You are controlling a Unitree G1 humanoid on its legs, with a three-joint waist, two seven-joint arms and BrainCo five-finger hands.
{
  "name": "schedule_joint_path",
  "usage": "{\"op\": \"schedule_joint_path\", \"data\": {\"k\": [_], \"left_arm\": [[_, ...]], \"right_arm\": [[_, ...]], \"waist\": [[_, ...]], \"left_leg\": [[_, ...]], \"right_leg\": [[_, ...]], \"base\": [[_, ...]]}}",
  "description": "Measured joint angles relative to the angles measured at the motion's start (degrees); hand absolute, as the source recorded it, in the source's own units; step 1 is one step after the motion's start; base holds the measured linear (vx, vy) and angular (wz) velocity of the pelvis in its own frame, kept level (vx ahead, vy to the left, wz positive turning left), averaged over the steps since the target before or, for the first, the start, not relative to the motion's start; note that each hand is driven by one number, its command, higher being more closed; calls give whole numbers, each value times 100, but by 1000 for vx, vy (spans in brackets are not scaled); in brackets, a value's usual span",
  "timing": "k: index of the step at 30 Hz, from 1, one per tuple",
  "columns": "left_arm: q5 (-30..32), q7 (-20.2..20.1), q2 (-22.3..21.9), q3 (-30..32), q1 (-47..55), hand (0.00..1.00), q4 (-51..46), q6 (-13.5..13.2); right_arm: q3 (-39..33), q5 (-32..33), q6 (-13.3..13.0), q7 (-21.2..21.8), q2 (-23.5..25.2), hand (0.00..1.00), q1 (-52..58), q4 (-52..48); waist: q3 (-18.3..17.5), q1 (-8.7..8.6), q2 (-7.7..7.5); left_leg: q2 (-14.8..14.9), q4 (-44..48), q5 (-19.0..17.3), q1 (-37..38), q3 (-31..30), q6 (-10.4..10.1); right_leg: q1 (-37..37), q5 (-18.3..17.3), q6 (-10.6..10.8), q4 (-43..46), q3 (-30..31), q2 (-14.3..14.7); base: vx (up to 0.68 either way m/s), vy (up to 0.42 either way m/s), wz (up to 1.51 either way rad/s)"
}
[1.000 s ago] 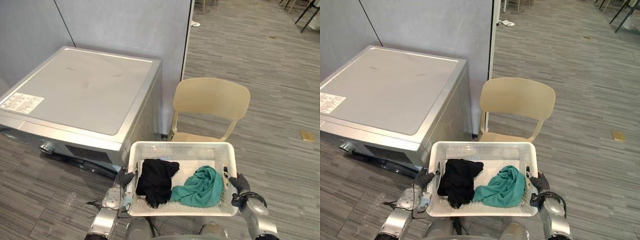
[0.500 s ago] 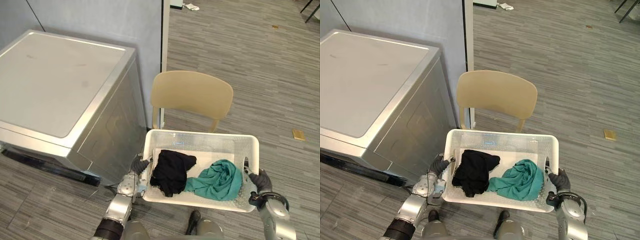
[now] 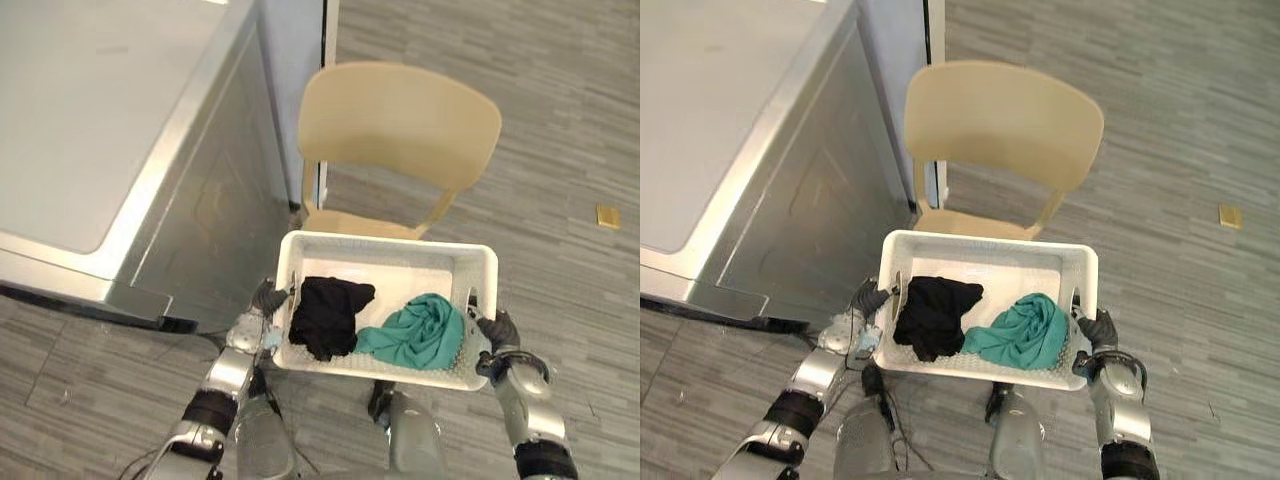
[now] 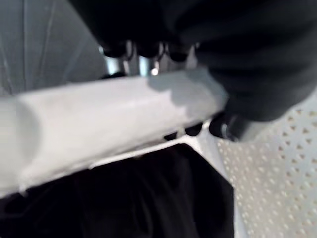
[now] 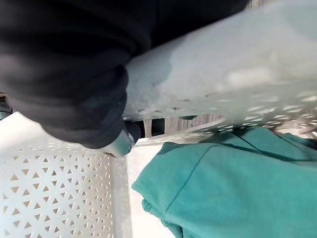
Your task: Pick up the laundry basket with both hands and put the clothes into the washing machine.
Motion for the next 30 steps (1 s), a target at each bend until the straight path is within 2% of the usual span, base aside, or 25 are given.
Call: {"op": "schedule_joint_path", "data": {"k": [7, 14, 20, 21, 22, 26, 30], "left_arm": [[193, 44, 138, -51, -1450, 100, 1038, -73], [230, 152, 104, 221, -2760, 100, 1904, -252], [420, 238, 244, 385, -3164, 100, 2025, -227], [451, 238, 244, 434, -3169, 100, 2019, -227], [503, 238, 248, 457, -3199, 0, 2016, -224], [614, 394, 228, 798, -3357, 0, 2022, -210], [719, 518, 236, 955, -3417, 0, 2039, -154]], "right_arm": [[95, 55, 41, -236, -238, 100, -1156, 758], [308, 266, 117, -575, -340, 100, -1943, 1281], [401, 270, 94, -682, -322, 100, -2401, 1424], [444, 270, 85, -686, -323, 0, -2425, 1424], [473, 272, 81, -687, -321, 0, -2452, 1425], [485, 284, -129, -617, -178, 0, -2481, 1443], [491, 292, -231, -533, -137, 0, -2606, 1611]], "waist": [[547, 36, -25], [651, 9, -35], [651, 40, -36], [651, 39, -35], [651, 45, -35], [651, 25, -35], [651, 10, -35]], "left_leg": [[-4, 372, -33, -531, -68, 58], [99, 612, -53, -1105, -33, 92], [258, 639, -42, -1281, -10, 100], [278, 638, -42, -1291, -10, 99], [321, 614, -40, -1295, -4, 98], [335, 549, -3, -1298, 17, 91], [337, 525, 17, -1290, 19, 86]], "right_leg": [[-460, 73, -50, 236, 53, -91], [-946, 322, -79, 98, 127, -9], [-996, 507, -143, -205, 71, 132], [-1003, 508, -144, -214, 63, 142], [-1008, 512, -150, -243, 23, 152], [-1008, 528, -167, -295, -43, 166], [-1006, 528, -167, -289, -84, 161]], "base": [[-85, 12, 1], [-49, 6, -11], [8, 1, -9], [41, -22, -7], [51, -30, -5], [74, -18, -2], [72, -4, 0]]}}
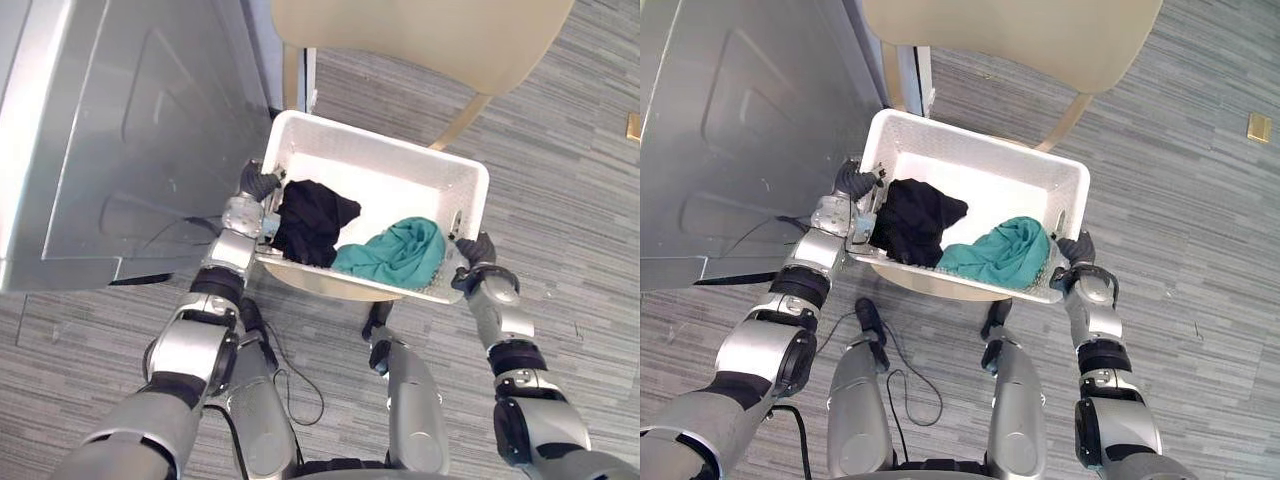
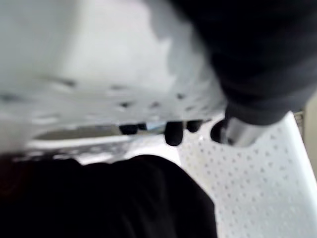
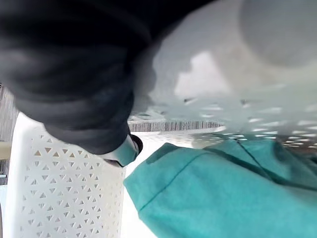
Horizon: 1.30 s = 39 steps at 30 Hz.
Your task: Pick up the laundry basket with both hands and put the clothes into the washing machine.
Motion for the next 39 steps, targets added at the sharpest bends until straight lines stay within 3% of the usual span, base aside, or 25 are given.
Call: {"op": "schedule_joint_path", "data": {"k": [12, 19, 26, 33, 36, 39], "left_arm": [[8, -32, 311, 210, 17, 0, 234, 280], [5, -125, 488, 320, 254, 0, -66, 286], [10, -173, 496, 326, 1084, 0, -1311, 274], [8, -270, 440, 492, 2843, 0, -3447, 99], [2, -291, -224, 946, 4302, 0, -4587, -73], [323, -229, -711, 1061, 5337, 0, -5581, -185]], "right_arm": [[254, -58, 135, 494, -568, 0, -168, 325], [-188, -133, 128, 494, -1068, 0, 40, -147], [-631, -172, 135, 548, -1207, 0, 743, -731], [-1107, -249, 134, 637, -1222, 0, 1755, -1830], [-1457, -248, 108, 659, -701, 0, 2474, -2174], [-1421, -306, 52, 748, -62, 0, 2998, -2476]], "waist": [[27, 124, 46], [40, 164, 69], [39, 169, 70], [-38, 140, 173], [-587, 122, 319], [-847, 136, 415]], "left_leg": [[15, -95, 39, 389, 168, -5], [-15, -107, 36, 706, 198, -4], [-127, -133, 34, 1004, 199, -3], [-299, -264, 21, 1388, 151, 6], [-397, -426, 19, 1546, 84, 4], [-404, -528, -34, 1911, 65, -50]], "right_leg": [[236, -1, 0, 36, 11, -23], [530, -72, -4, 160, -126, -123], [619, -409, -7, 687, -131, -341], [904, -660, 50, 913, -164, -463], [1068, -772, 77, 935, -253, -544], [1435, -875, 135, 895, -308, -537]], "base": [[19, -1, -1], [16, 5, 5], [4, -10, 8], [-1, -19, 10], [77, -23, 17], [83, -16, 10]]}}
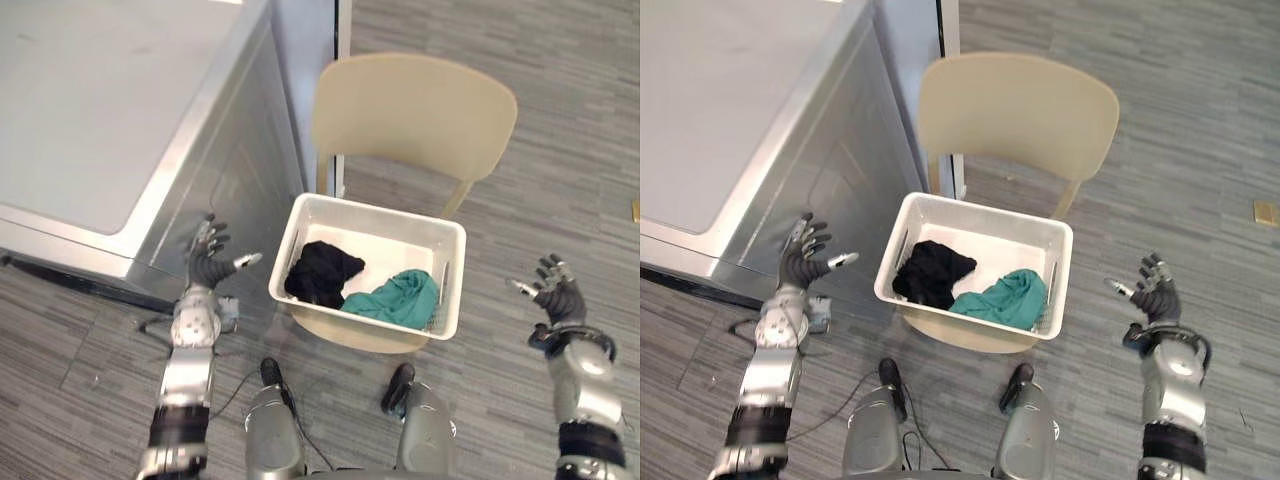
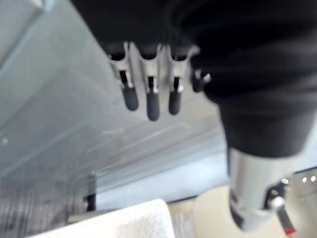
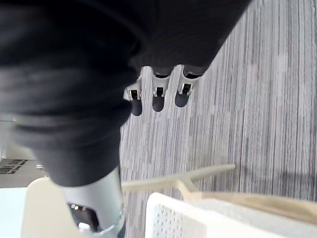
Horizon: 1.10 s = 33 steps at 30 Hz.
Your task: Pick up the laundry basket with both hands and put the clothes into the washing machine.
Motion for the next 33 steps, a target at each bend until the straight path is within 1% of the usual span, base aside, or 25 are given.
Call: {"op": "schedule_joint_path", "data": {"k": [1, 3, 5, 9, 11, 12, 13, 14, 15, 16, 18, 19, 21, 22, 23, 24, 25, 26, 27, 28, 29, 30, 31, 32, 33], "left_arm": [[223, 47, -220, -31, 391, 0, -285, -160], [224, 47, -500, -86, 751, 0, -406, -295], [113, -101, -778, -406, 1284, 0, -401, -334], [-146, -456, -898, -948, 1830, 0, -372, -344], [-152, -480, -940, -1066, 1908, 0, -309, -343], [-144, -475, -914, -1168, 1893, 0, -296, -345], [-133, -462, -915, -1194, 1846, 0, -291, -345], [-106, -415, -913, -1231, 1782, 0, -284, -346], [-102, -363, -873, -1252, 1657, 0, -270, -349], [-102, -271, -878, -1191, 1647, 0, -275, -381], [-102, -162, -850, -1169, 1655, 0, -163, -394], [-102, -126, -864, -1210, 1666, 0, -38, -395], [-100, -73, -871, -1344, 1666, 0, 92, -396], [-97, -52, -921, -1439, 1645, 0, 183, -392], [-97, -49, -943, -1517, 1584, 0, 191, -391], [-97, -47, -958, -1570, 1537, 0, 190, -392], [-92, -50, -1007, -1704, 1391, 0, 196, -393], [-85, -51, -998, -1764, 1265, 0, 201, -393], [-74, -58, -994, -1780, 1174, 0, 211, -394], [-73, -64, -960, -1774, 1048, 0, 239, -394], [-73, -68, -807, -1751, 1042, 0, 360, -387], [-38, -70, -718, -1752, 1096, 0, 399, -382], [33, -80, -613, -1748, 1181, 0, 409, -382], [85, -90, -562, -1741, 1237, 0, 409, -384], [131, -95, -566, -1706, 1231, 0, 408, -397]], "right_arm": [[56, -3, -86, 9, 296, 0, 207, -17], [184, -34, -109, 3, 575, 0, 399, -18], [653, -50, -118, 4, 780, 0, 474, -17], [1657, 28, -197, -1, 958, 0, 437, -17], [1991, 67, -213, -31, 1025, 0, 305, -13], [2063, 77, -321, -67, 1029, 0, 229, -13], [2053, 108, -371, -135, 1018, 0, 185, -13], [2017, 152, -408, -216, 989, 0, 119, -5], [1955, 186, -421, -305, 941, 0, 34, 9], [1881, 225, -427, -378, 977, 0, -123, 103], [1867, 296, -469, -495, 979, 0, -198, 87], [1861, 351, -526, -578, 984, 0, -193, 73], [1827, 426, -600, -661, 978, 0, -85, -11], [1734, 459, -623, -737, 984, 0, 40, -34], [1635, 477, -627, -801, 983, 0, 131, -39], [1580, 510, -626, -838, 972, 0, 190, -40], [1443, 510, -616, -897, 978, 0, 307, -43], [1323, 511, -600, -900, 1007, 0, 353, -42], [1252, 511, -579, -899, 1077, 0, 373, -42], [1150, 511, -552, -898, 1210, 0, 400, -34], [1171, 510, -502, -886, 1482, 0, 473, -8], [1178, 509, -502, -880, 1541, 0, 536, -12], [1180, 509, -502, -876, 1571, 0, 596, -12], [1168, 505, -503, -872, 1550, 0, 722, -14], [1164, 505, -501, -865, 1557, 0, 831, -14]], "waist": [[-142, 3, 49], [-279, 11, 126], [-410, 25, 258], [-522, 183, 290], [-538, 184, 278], [-610, 186, 260], [-609, 183, 256], [-613, 176, 261], [-647, 173, 246], [-612, 282, 206], [-620, 343, 208], [-648, 322, 236], [-748, 259, 293], [-900, 112, 362], [-949, 32, 388], [-990, -9, 425], [-1148, -28, 481], [-1195, -60, 518], [-1182, -115, 484], [-1134, -118, 353], [-1150, 5, 28], [-1181, 37, -25], [-1196, 45, -40], [-1198, 31, -15], [-1193, 24, 53]], "left_leg": [[0, -28, -17, 103, -39, -12], [14, -23, -55, 217, -103, -18], [123, 32, -151, 396, -137, -4], [320, 0, -184, 579, -299, 59], [276, -165, 65, 514, -596, 405], [152, -325, 489, 266, -793, 773], [84, -349, 752, 111, -799, 929], [15, -458, 1298, -106, -756, 1026], [-110, -989, 2100, -185, -667, 991], [-12, -35, 1248, -366, -429, 905], [42, 1540, 92, -378, -349, 972], [161, 2117, -249, -182, -235, 898], [437, 2563, -407, 124, -9, 897], [786, 2747, -411, 410, 246, 905], [886, 2671, -395, 558, 247, 875], [879, 2477, -282, 662, 197, 693], [581, 1525, -811, 854, 122, -327], [397, 1155, -1173, 877, 176, -267], [282, 1000, -1354, 870, 188, -220], [71, 820, -1519, 876, 191, -151], [-363, 778, -1549, 916, 180, -71], [-486, 767, -1561, 964, 180, -42], [-654, 684, -1577, 1102, 177, 148], [-863, 472, -1591, 1306, 122, 402], [-919, 335, -1589, 1335, 18, 530]], "right_leg": [[151, -42, 14, -20, -62, 4], [345, -75, 20, -57, -137, 27], [679, -88, 25, -189, -252, 141], [1022, -218, -10, -237, -433, 362], [1188, -283, -54, -275, -777, 381], [1230, -351, -134, -315, -1125, 335], [1274, -366, -154, -337, -1318, 296], [1294, -381, -239, -395, -1469, 312], [1373, -270, -461, -623, -1762, 279], [1474, -158, -573, -745, -2068, 287], [1630, -32, -608, -857, -2245, 267], [1733, 49, -643, -930, -2392, 241], [1776, 151, -612, -994, -2564, 194], [1756, 278, -550, -996, -2761, 71], [1737, 375, -479, -967, -2895, -33], [1703, 440, -443, -932, -2990, -105], [1488, 666, -384, -814, -3159, -358], [1437, 861, -384, -827, -3284, -469], [1430, 983, -351, -851, -3308, -568], [1451, 1143, -293, -875, -3288, -754], [1469, 1468, -380, -875, -3203, -1165], [1476, 1650, -485, -834, -3130, -1302], [1477, 1926, -801, -675, -2926, -1512], [1317, 2257, -1325, -333, -2429, -1767], [1049, 1966, -1524, 22, -1745, -1747]], "base": [[52, -12, 18], [36, -13, 18], [12, -11, 14], [-27, -55, 20], [-50, -88, 85], [-73, -96, 118], [-90, -107, 149], [-135, -120, 159], [-126, -110, 155], [-139, -139, 108], [-121, -90, 57], [-146, -7, 60], [-129, 91, 57], [-108, 186, 84], [-84, 237, 96], [-56, 390, 97], [-80, 550, 104], [-70, 484, 113], [-86, 486, 100], [-122, 561, 86], [-135, 631, 57], [-94, 440, 34], [-43, 301, 31], [-64, 340, 43], [-75, 318, 53]]}}
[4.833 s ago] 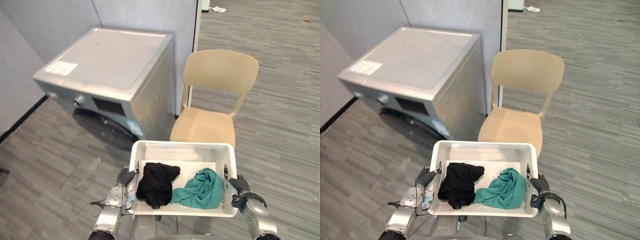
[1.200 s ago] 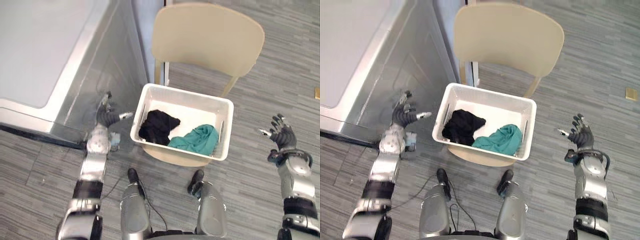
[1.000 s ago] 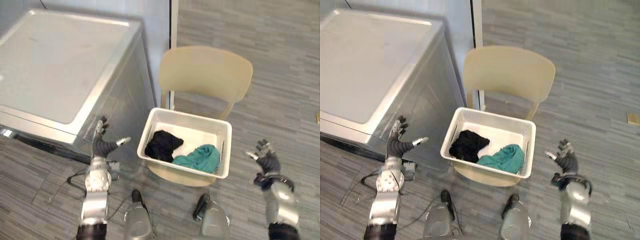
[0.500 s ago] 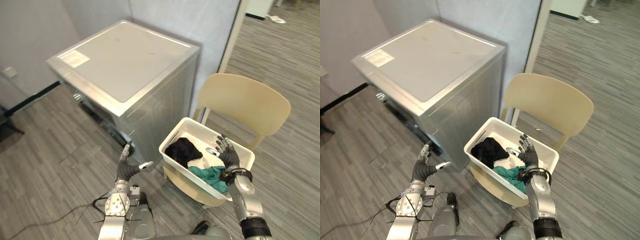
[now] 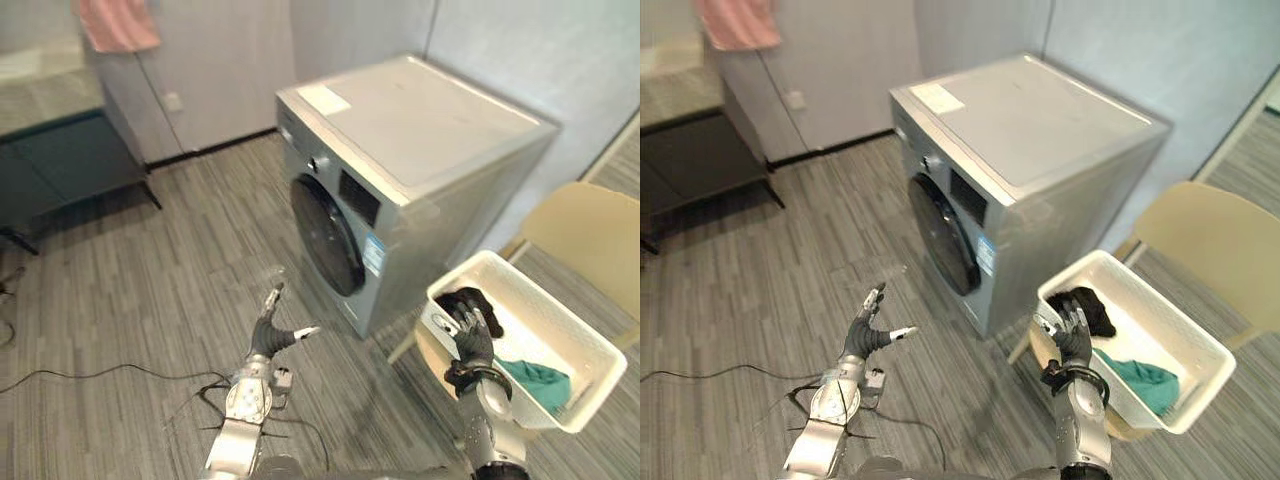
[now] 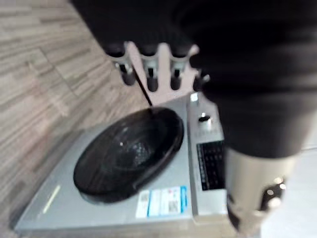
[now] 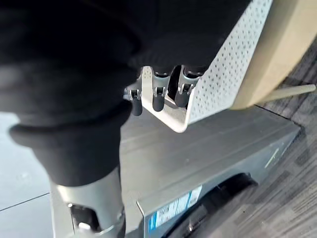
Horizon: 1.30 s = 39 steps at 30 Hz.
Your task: Pick up the laundry basket with both hands and put the clothes into the washing machine.
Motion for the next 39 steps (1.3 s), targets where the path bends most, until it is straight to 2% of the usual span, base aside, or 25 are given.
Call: {"op": "schedule_joint_path", "data": {"k": [1, 4, 5, 6, 8, 9, 12, 13, 15, 17, 18, 19, 20, 22, 23, 24, 26, 27, 28, 29, 30, 31, 32, 34, 39], "left_arm": [[4, -2, -13, 81, -33, 0, 1, 0], [2, 23, -33, 129, 36, 0, 37, 6], [0, 19, -61, 105, 64, 0, 33, 12], [0, 12, -70, 48, 66, 0, 18, 18], [-17, -14, -132, -153, 58, 0, -155, 19], [-40, -23, -139, -234, 27, 0, -165, 17], [-167, 21, -125, -247, -359, 0, -143, 18], [-338, 8, -268, -314, -390, 0, 39, 44], [-471, -45, -381, -339, -227, 0, 59, 54], [-827, -117, -492, -325, -134, 0, 231, 59], [-1074, -202, -493, -256, -112, 0, 348, 60], [-1177, -228, -496, -178, -81, 0, 384, 61], [-1254, -225, -465, 142, 73, 0, 451, 64], [-1254, -197, -476, 509, 218, 0, 605, 80], [-1254, -192, -468, 671, 272, 0, 709, 90], [-1247, -176, -453, 860, 296, 0, 902, 128], [-1240, -155, -458, 1069, 304, 0, 1284, 188], [-1241, -124, -465, 1083, 330, 0, 1408, 233], [-1247, -91, -487, 1057, 394, 0, 1511, 246], [-1247, -90, -498, 1047, 465, 0, 1536, 245], [-1247, -72, -392, 1171, 515, 0, 1662, 260], [-1240, -35, -248, 1381, 434, 0, 1780, 257], [-1233, -34, -206, 1466, 376, 0, 1969, 258], [-1102, -62, -77, 1466, 328, 0, 2459, 265], [-596, -89, 150, 1469, 197, 0, 3724, 286]], "right_arm": [[-1, -1, 21, 32, 12, 0, 101, 0], [-34, 8, 65, 94, 107, 0, 388, -219], [-29, 18, 66, 108, 114, 0, 449, -362], [-36, 71, 63, 124, 148, 0, 563, -630], [-36, 180, 57, 150, 149, 0, 772, -895], [-34, 230, 56, 189, 197, 0, 888, -904], [70, 258, 30, 212, 276, 0, 896, -1135], [35, 267, 13, 196, 266, 0, 919, -1214], [10, 284, -52, 176, 291, 0, 1066, -1378], [75, 469, -77, 83, 317, 0, 1208, -1418], [111, 533, -74, 78, 314, 0, 1269, -1419], [139, 578, -71, 76, 313, 0, 1277, -1419], [303, 666, -77, 75, 336, 0, 1250, -1419], [314, 683, -75, 74, 325, 0, 1234, -1314], [312, 683, -69, 73, 330, 0, 1242, -1189], [290, 682, -65, 74, 330, 0, 1224, -997], [278, 680, -58, 73, 303, 0, 1097, -604], [280, 673, -54, 77, 260, 0, 1021, -388], [300, 667, -10, 92, 140, 0, 950, -168], [240, 661, -54, 66, 73, 0, 930, -117], [150, 615, -25, 83, 135, 0, 825, 161], [149, 566, 3, 83, 199, 0, 783, 348], [134, 527, 66, 83, 164, 0, 791, 363], [101, 419, 88, 84, 89, 0, 807, 507], [251, 228, 132, 399, -160, 0, 755, 781]], "waist": [[3, -42, -30], [59, -174, -156], [66, -165, -163], [148, -198, -140], [215, -333, -159], [167, -334, -135], [30, -331, -407], [-59, -399, -279], [-178, -447, -27], [-234, -625, 162], [-226, -623, 231], [-211, -617, 249], [-175, -520, 307], [-191, -388, 381], [-201, -346, 338], [-182, -294, 266], [-178, -238, 146], [-190, -197, 138], [-244, -138, 259], [-300, -165, 413], [-310, -246, 205], [-282, -309, -107], [-278, -332, -177], [-274, -346, -196], [-297, -347, -181]], "left_leg": [[-46, -62, 29, -37, -67, 136], [-171, -20, -79, -27, -249, 263], [-183, 44, -158, -31, -242, 244], [-265, 80, -236, 46, -227, 334], [-459, -19, -249, 254, -542, 369], [-306, -137, -265, 348, -627, 381], [-332, -243, -308, 268, -772, 304], [-201, -179, -413, 289, -940, 251], [-76, -158, -372, 473, -920, 170], [155, 1255, -254, 53, -905, -11], [316, 2303, 132, -260, -950, -433], [397, 2851, 475, -456, -1004, -602], [650, 4128, 1402, -942, -1021, -895], [1036, 5080, 1361, -1370, -779, -877], [1300, 5165, 1279, -1513, -545, -671], [1699, 4941, 1021, -1677, -267, -244], [1973, 3641, 841, -1732, -174, -25], [1890, 2537, 889, -1594, -337, -32], [1694, 1041, 1497, -1405, -795, 114], [1593, 585, 1927, -1354, -1042, 85], [1306, 387, 1616, -1183, -1280, -322], [1128, 282, 1607, -1174, -1279, -327], [1080, 266, 1588, -1165, -1274, -354], [1010, 36, 1581, -898, -1153, -364], [711, -1080, 1920, -114, -470, -360]], "right_leg": [[-388, -843, 302, 324, 1078, 462], [-453, -2201, 465, 216, 2067, 1783], [-287, -2174, 583, 135, 2141, 1772], [-329, -1928, 1075, 470, 2123, 1558], [-798, -1688, 649, 1706, 2162, 1214], [-900, -2194, 1090, 1686, 2060, 1437], [-866, -2348, 940, 342, 1361, 2066], [-667, -2410, 778, 216, 1251, 2230], [-445, -2586, 870, 125, 1090, 2378], [43, -2730, 922, 74, 791, 2403], [360, -2781, 936, -16, 741, 2476], [530, -2796, 938, -100, 752, 2533], [929, -2804, 936, -415, 964, 2694], [1267, -2781, 982, -726, 1200, 2776], [1408, -2733, 1063, -896, 1321, 2759], [1539, -2659, 1188, -1112, 1519, 2716], [1545, -2552, 1373, -1268, 1861, 2547], [1493, -2477, 1500, -1297, 2051, 2476], [1401, -2421, 1623, -1343, 2295, 2490], [1343, -2430, 1662, -1375, 2407, 2504], [1188, -2502, 1743, -1427, 2736, 2377], [1155, -2503, 1800, -1634, 2983, 2520], [1279, -2307, 1838, -1769, 2996, 2533], [1325, -1939, 1888, -1807, 3042, 2463], [1159, -1891, 1948, -1764, 3224, 2121]], "base": [[-59, 198, 45], [3, 134, 36], [-26, 138, 9], [-29, 131, 32], [23, 48, 49], [92, -71, 36], [170, -147, 47], [271, -186, 60], [330, -76, 47], [444, -79, 52], [302, -61, 14], [387, -64, -32], [273, -33, -64], [255, 39, -94], [287, 122, -98], [208, 95, -75], [228, 225, -83], [376, 520, -107], [296, 477, -81], [296, 484, -67], [205, 286, -25], [156, 188, -8], [152, 134, 12], [107, 170, -8], [23, 68, -36]]}}
